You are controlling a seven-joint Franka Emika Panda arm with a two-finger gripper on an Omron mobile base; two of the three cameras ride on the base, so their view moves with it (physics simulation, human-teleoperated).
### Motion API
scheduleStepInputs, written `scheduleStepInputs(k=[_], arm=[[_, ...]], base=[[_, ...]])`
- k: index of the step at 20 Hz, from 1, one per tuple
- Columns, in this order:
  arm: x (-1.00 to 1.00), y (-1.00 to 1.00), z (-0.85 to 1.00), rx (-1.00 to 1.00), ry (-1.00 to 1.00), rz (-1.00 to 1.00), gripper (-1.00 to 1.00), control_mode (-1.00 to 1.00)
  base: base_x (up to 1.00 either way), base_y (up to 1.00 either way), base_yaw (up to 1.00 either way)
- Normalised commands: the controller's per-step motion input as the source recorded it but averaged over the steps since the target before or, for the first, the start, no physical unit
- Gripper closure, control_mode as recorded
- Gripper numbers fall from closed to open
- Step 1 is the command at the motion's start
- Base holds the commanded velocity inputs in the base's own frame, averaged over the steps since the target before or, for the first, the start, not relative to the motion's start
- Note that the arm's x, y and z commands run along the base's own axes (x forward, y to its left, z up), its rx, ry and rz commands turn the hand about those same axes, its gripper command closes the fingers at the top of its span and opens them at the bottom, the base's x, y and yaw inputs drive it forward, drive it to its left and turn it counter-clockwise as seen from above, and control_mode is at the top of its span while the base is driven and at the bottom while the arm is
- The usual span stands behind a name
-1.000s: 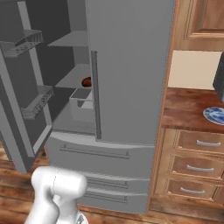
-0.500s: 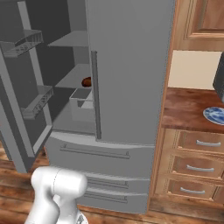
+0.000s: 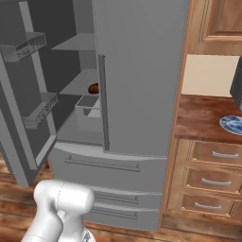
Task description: Place the steak on the counter behind the older steak on the same shelf of the fridge to maintain FIFO order. Close the fridge door when finished.
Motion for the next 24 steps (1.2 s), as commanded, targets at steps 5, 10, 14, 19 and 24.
scheduleStepInputs(k=[5,10,14,19,24], arm=[[0.96,0.81,-0.62,-0.09,0.0,0.0,-1.0,-1.0],[0.97,0.44,-0.49,-0.01,0.04,-0.02,-1.0,-1.0],[0.98,0.26,-0.25,0.0,0.08,-0.03,-1.0,-1.0],[0.5,-0.23,-0.19,0.0,0.17,-0.16,-1.0,-1.0],[0.35,-0.86,0.0,0.05,0.11,-0.11,-1.0,-1.0]], base=[[0.0,0.0,0.0],[0.0,0.0,0.0],[0.0,0.0,0.0],[0.0,0.0,0.0],[0.0,0.0,0.0]])
